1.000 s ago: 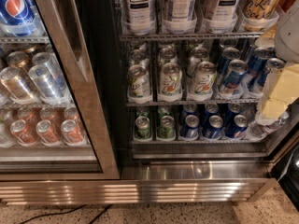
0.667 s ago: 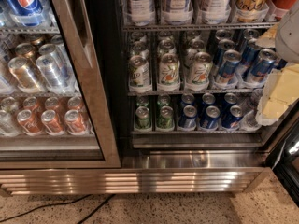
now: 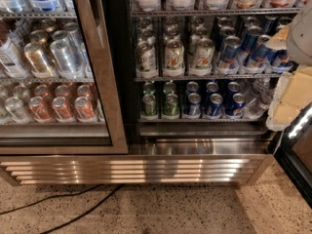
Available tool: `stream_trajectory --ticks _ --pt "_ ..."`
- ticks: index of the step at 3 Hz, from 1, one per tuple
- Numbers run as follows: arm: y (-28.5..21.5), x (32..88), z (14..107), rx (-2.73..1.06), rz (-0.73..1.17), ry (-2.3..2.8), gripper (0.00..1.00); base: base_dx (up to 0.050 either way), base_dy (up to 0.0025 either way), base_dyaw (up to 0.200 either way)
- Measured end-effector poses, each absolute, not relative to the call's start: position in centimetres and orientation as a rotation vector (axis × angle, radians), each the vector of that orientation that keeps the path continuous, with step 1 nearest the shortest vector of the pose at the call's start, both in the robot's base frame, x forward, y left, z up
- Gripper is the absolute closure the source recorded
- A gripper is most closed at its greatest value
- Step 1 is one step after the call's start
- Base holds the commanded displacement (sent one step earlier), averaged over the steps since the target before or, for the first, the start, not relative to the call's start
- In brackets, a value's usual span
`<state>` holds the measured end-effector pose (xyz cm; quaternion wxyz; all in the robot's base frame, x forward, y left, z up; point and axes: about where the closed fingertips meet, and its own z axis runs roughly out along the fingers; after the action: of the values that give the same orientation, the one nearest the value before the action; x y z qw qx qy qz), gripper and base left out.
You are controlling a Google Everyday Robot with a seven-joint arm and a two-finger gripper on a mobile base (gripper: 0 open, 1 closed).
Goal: Close right fridge door
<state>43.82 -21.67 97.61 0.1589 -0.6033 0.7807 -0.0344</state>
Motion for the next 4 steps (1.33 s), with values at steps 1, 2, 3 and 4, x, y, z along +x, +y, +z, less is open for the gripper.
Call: stream_trajectory --ticks 1,2,3,4 --pt "-21.67 43.82 97.61 -1.725 -0.098 2.232 0.00 -0.050 0.00000 0.000" --pt "-21.67 43.82 97.61 -1.725 -0.098 2.232 0.00 -0.050 -0.00005 0.000" --pt "-21.67 43.82 97.61 -1.725 -0.098 2.232 0.00 -0.050 0.00003 0.000" --pt "-21.67 43.82 97.61 -1.725 -0.098 2.232 0.00 0.000 -0.00002 -0.196"
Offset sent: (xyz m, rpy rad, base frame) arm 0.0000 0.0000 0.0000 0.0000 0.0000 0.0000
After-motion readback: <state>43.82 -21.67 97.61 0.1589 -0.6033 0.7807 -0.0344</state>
